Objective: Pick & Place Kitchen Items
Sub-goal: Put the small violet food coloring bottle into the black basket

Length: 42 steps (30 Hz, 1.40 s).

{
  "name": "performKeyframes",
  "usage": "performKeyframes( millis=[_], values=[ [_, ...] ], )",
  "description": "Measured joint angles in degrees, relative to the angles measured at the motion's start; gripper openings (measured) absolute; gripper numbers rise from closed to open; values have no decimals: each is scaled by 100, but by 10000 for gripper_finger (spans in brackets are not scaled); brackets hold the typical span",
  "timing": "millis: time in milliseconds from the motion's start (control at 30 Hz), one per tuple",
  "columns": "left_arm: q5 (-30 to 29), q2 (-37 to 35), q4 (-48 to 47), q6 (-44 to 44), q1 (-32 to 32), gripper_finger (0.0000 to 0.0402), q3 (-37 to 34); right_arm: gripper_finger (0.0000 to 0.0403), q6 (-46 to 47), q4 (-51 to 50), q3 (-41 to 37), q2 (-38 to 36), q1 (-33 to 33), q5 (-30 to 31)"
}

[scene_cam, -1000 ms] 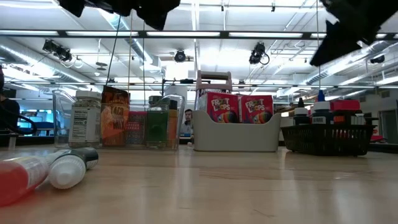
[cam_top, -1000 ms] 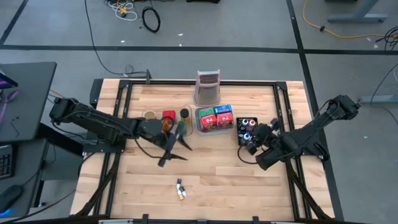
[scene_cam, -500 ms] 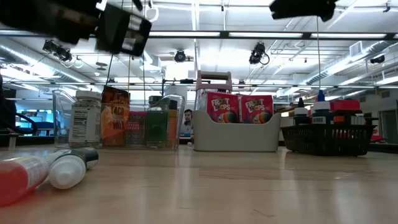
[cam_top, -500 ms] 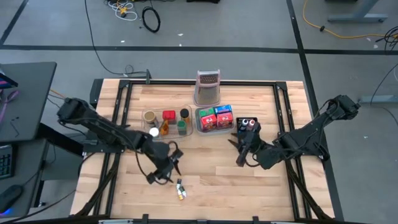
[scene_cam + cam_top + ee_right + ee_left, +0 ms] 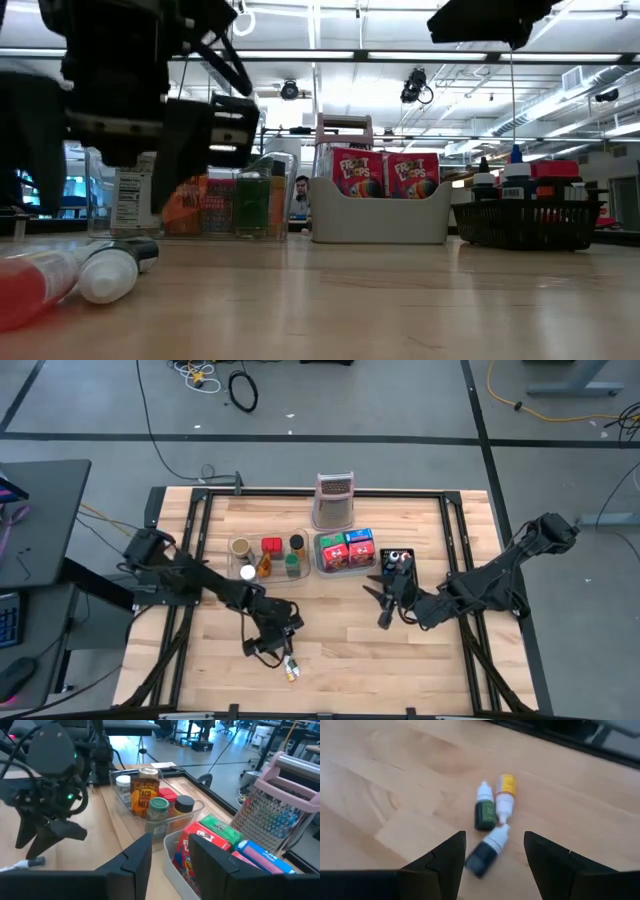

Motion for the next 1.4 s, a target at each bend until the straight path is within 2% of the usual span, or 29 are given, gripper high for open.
performKeyframes(
  millis=[200, 467, 1033, 1400],
  values=[
    [68, 418, 189, 532, 49, 210, 52, 137, 59, 463, -281, 0, -116, -51],
    [92, 658, 317, 564, 186, 210, 60, 137, 25, 786, -345, 0, -185, -278],
    [229, 726, 335, -1529, 282, 210, 56, 137, 47, 792, -345, 0, -187, -307],
    [158, 728, 396, -1586, 282, 210, 45, 137, 47, 792, -345, 0, -186, -309]
  ],
)
